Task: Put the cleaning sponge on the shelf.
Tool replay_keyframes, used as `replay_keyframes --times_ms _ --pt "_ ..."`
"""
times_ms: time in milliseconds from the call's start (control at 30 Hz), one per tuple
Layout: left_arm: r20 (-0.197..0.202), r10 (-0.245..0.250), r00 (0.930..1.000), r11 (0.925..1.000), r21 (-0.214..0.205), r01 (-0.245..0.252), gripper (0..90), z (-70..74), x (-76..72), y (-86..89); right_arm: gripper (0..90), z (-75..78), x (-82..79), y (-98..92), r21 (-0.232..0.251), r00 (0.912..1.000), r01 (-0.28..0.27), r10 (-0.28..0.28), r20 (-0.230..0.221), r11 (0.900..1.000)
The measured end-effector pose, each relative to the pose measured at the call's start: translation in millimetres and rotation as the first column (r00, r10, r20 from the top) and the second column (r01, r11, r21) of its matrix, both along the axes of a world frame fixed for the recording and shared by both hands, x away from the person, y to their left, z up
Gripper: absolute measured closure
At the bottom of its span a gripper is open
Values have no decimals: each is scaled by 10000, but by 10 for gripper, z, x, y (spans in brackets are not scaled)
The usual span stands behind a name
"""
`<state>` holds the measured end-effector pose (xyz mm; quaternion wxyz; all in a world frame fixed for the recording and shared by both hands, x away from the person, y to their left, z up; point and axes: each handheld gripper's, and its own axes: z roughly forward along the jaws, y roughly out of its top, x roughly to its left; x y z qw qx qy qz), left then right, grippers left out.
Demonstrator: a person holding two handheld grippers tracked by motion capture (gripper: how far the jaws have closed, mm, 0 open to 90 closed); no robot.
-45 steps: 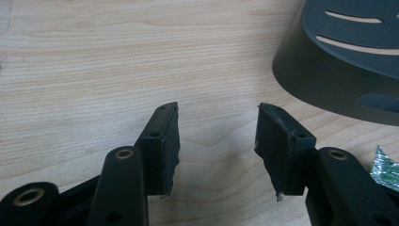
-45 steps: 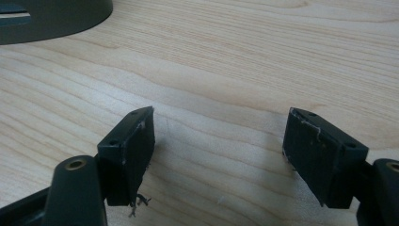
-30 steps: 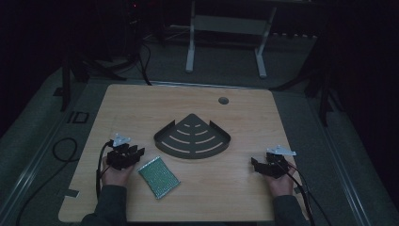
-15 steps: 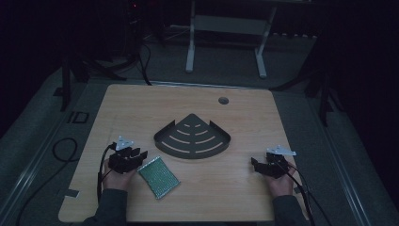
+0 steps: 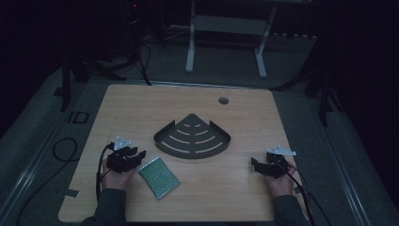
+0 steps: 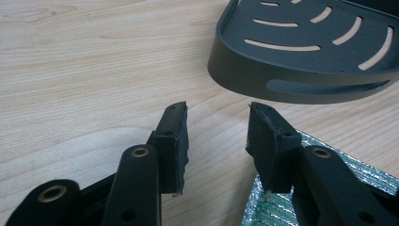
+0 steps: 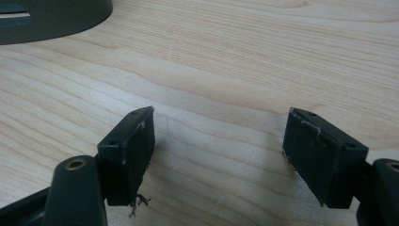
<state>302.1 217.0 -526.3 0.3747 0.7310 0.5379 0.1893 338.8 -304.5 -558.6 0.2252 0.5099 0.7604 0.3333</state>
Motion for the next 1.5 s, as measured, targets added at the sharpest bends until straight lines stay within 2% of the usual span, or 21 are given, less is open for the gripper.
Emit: replay_keyframes --times_ms 133,367,500,567,767,867,967,1100,1233,1300,1500 --pt "-25 66 10000 9997 236 -65 560 -1 7 17 250 0 0 -2 -3 10000 -16 16 -2 10000" --pt "-91 427 9990 9987 286 -424 539 -13 36 115 250 0 2 -4 -5 10000 -42 42 0 10000" --pt "-173 719 9973 9933 917 -700 527 -47 71 180 250 0 2 -5 -8 10000 -48 48 2 10000" --pt "-261 881 9958 9909 1044 -849 525 -83 108 228 250 0 2 -6 -6 10000 -59 59 0 10000" --pt "-517 1306 9901 9883 861 -1259 517 -165 199 352 250 0 2 -8 -14 10000 -80 80 1 10000" --pt "-472 1397 9891 9885 654 -1364 517 -158 195 382 250 0 2 -8 -13 10000 -79 79 1 10000" --pt "-476 1302 9903 9904 520 -1277 518 -143 183 384 250 0 2 -8 -15 10000 -82 82 1 10000" --pt "-446 839 9955 9960 342 -825 573 -101 129 336 250 0 2 -8 -16 10000 -83 83 1 10000" --pt "-427 395 9983 9989 285 -383 726 -55 50 266 250 0 2 -8 -12 10000 -80 80 0 10000" --pt "-635 143 9979 9998 176 -132 792 -42 27 236 250 0 2 -8 -12 10000 -79 79 1 10000" --pt "-647 -357 9973 9990 237 373 894 -18 -8 147 250 0 2 -7 -5 10000 -74 74 0 10000"
